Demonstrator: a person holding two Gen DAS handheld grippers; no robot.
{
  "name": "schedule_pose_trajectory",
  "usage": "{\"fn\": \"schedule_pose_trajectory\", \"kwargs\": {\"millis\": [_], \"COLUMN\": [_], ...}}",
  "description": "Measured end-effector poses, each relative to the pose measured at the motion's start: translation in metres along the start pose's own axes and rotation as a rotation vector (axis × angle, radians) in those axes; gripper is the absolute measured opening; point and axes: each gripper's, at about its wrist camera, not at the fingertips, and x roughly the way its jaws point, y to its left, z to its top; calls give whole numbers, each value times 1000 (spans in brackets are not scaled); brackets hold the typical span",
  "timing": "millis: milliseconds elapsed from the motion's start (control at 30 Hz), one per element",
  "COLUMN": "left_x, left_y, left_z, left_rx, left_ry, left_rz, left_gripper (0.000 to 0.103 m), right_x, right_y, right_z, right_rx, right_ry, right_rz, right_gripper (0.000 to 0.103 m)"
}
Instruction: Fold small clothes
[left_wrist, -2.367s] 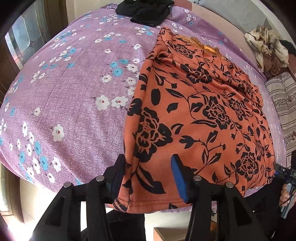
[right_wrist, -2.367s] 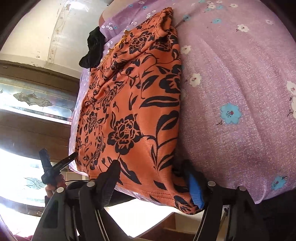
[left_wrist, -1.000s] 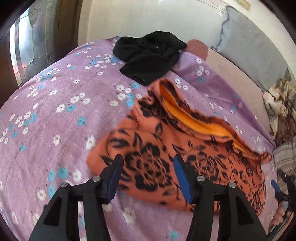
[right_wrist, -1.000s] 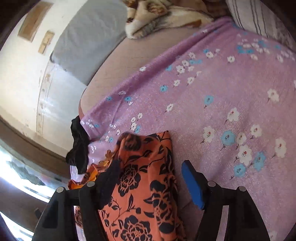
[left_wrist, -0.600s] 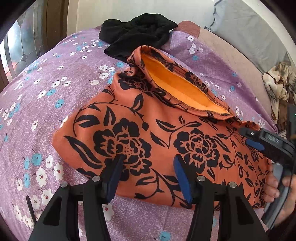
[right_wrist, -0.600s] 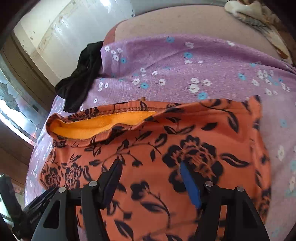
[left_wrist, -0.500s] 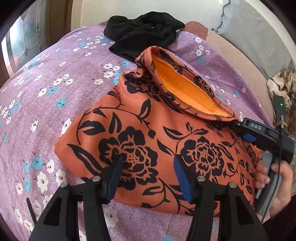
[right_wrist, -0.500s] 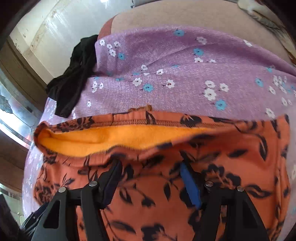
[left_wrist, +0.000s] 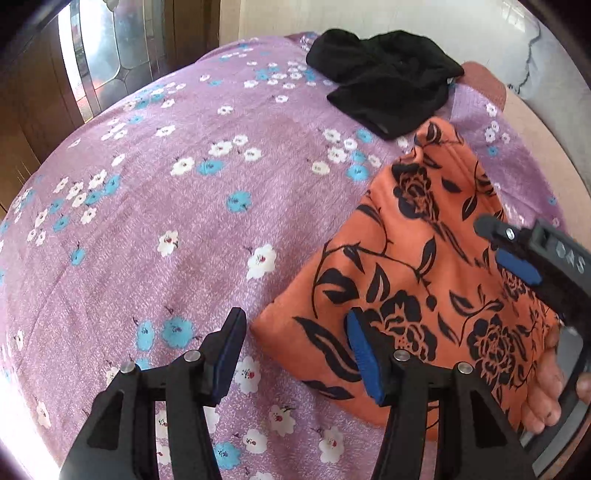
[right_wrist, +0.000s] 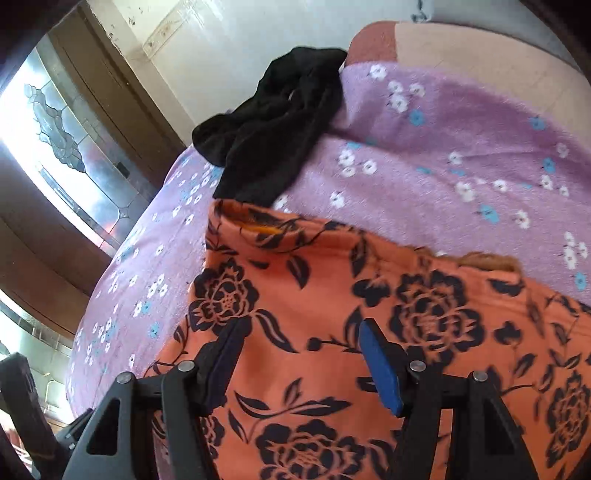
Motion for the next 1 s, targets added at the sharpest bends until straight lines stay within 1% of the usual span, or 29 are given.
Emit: {"fn": "schedule_pose_trajectory", "kwargs": {"millis": [67, 100, 133, 167, 200, 267, 300, 333, 400, 433, 533, 600, 633, 700, 800, 867, 900, 933, 1000], "left_x": [2, 2, 4, 5, 6, 7, 6, 5, 3, 1, -15, -26, -29, -24, -1, 4, 1, -2, -7], "left_y": [1, 2, 2, 5, 9, 15, 16, 13, 10, 8, 1, -6, -9, -11, -13, -8, -6, -3, 3], "left_z": [-1, 0, 1, 3, 4, 7, 7, 7, 6, 5, 3, 2, 1, -3, -10, -13, -13, -13, -16], "left_rx": [35, 50, 58, 54, 37, 9, 11, 19, 33, 37, 50, 80, 95, 102, 104, 59, 37, 24, -5], "left_ry": [4, 1, 3, 10, 23, 39, 34, 26, 11, 1, -65, -121, -132, -100, 14, 31, 36, 42, 46], "left_rz": [5, 13, 20, 18, 5, -12, -5, 7, 28, 31, 15, 11, 14, 15, 42, 22, 11, 0, -20], "left_gripper": [60, 65, 70, 70, 70, 70, 70, 70, 70, 70, 70, 70, 70, 70, 70, 71, 71, 71, 71], "right_x": [25, 34, 42, 47, 47, 41, 36, 33, 23, 15, -22, -52, -69, -100, -138, -156, -164, -173, -192], "right_y": [-3, -6, -9, -13, -16, -20, -22, -25, -34, -40, -57, -72, -79, -95, -125, -142, -149, -156, -168], "right_z": [6, 9, 14, 18, 21, 27, 28, 28, 21, 15, -10, -31, -43, -66, -103, -127, -137, -148, -170], "right_rx": [60, 88, 113, 136, 162, 196, 203, 207, 210, 207, 198, 195, 195, 208, 273, 305, 332, 370, 456], "right_ry": [14, 11, -5, -26, -46, -107, -123, -124, -116, -113, -128, -140, -146, -155, -148, -130, -118, -113, -136], "right_rz": [-1, -14, -35, -46, -38, -33, -45, -55, -74, -79, -77, -89, -95, -113, -143, -180, -175, -139, -37], "right_gripper": [67, 67, 68, 68, 68, 68, 62, 52, 42, 39, 39, 39, 39, 39, 39, 39, 39, 39, 39]}}
